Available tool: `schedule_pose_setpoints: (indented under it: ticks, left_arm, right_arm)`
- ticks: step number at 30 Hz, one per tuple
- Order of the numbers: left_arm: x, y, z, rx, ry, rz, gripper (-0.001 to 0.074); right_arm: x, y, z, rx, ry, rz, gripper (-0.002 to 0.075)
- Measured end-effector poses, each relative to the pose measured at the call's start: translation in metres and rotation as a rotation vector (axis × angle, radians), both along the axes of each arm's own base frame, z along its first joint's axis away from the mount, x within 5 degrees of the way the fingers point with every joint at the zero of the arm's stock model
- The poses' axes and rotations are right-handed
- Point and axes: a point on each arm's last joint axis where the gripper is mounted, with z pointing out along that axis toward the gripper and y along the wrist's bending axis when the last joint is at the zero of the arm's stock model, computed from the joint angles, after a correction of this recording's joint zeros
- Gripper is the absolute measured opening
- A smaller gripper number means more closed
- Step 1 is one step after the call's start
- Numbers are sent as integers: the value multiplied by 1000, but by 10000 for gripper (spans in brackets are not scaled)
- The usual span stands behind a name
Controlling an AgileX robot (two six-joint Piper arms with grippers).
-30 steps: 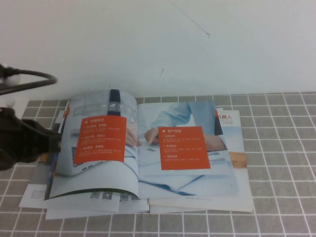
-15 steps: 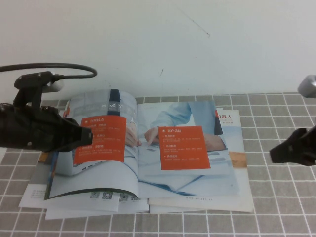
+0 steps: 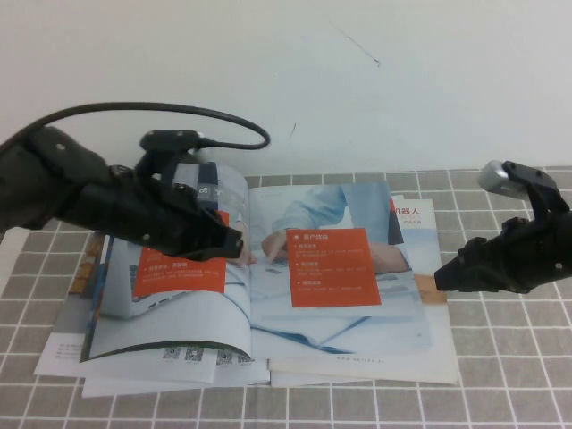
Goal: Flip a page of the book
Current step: Open the closed book
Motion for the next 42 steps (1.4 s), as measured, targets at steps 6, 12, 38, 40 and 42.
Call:
schedule_pose_setpoints:
  ticks: [6,12,38,40,42]
  left_arm:
    - [15,-36,-14,111,18,-98,-4]
    - [25,-32,-51,261,100,-88,-4]
    - [35,-26,-83,295,184,-56,-4]
    - [35,-26,-83,295,184,-56,-4]
    - [35,-26,-83,295,184,-56,-4]
  right_arm:
    - [11,1,-2,4,-7,0,315]
    - [10,2,-1,6,-10,20,316]
    - [12,30,-38,-62,13,49,330]
    - [12,30,-38,-57,17,45,330]
    - [12,30,-38,-49,17,44,332]
